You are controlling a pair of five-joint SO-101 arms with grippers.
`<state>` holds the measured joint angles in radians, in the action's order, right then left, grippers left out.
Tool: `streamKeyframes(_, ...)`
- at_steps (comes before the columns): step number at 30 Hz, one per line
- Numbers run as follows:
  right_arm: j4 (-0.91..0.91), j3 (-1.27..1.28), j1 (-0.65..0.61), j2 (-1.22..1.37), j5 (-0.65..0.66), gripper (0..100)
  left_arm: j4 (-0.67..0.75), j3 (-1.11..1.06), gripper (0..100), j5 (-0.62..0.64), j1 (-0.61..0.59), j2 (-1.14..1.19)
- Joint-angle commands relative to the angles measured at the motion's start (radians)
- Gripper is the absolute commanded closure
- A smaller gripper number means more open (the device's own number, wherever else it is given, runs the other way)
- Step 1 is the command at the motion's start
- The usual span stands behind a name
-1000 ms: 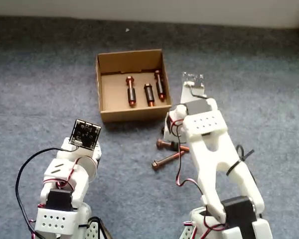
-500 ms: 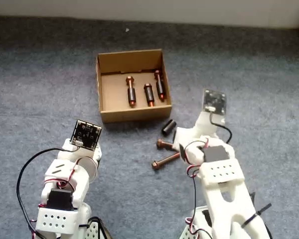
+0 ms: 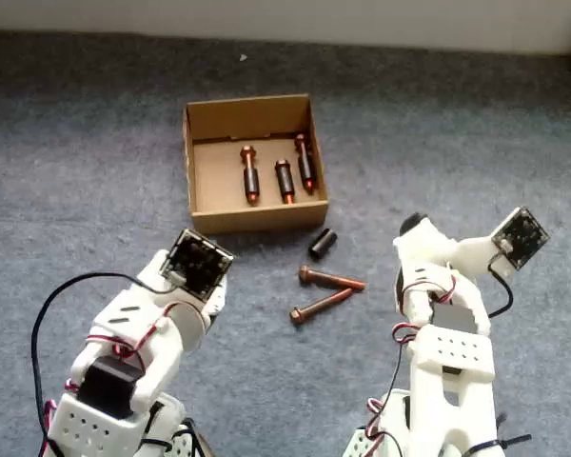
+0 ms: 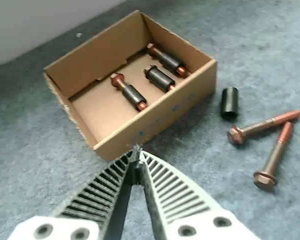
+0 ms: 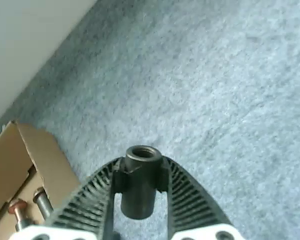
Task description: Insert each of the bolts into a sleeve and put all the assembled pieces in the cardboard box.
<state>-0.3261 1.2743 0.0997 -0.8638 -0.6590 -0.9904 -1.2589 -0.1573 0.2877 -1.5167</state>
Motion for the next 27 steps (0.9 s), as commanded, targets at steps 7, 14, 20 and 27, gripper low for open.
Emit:
streamKeyframes(7, 0.036, -0.018, 0.12, -0.033, -0.057, 99.5, -0.008, 0.355, 83, 0.018, 0.234, 0.723)
streamKeyframes(14, 0.036, -0.018, 0.151, -0.039, -0.057, 99.5, 0.121, 0.567, 78, 0.103, 0.285, 1.159)
streamKeyframes(20, 0.036, -0.018, 0.153, -0.039, -0.057, 99.5, 0.152, 0.728, 79, 0.106, 0.367, 1.466)
streamKeyframes(27, 0.036, -0.018, 0.153, -0.039, -0.052, 99.5, 0.15, 0.892, 79, 0.107, 0.41, 1.687)
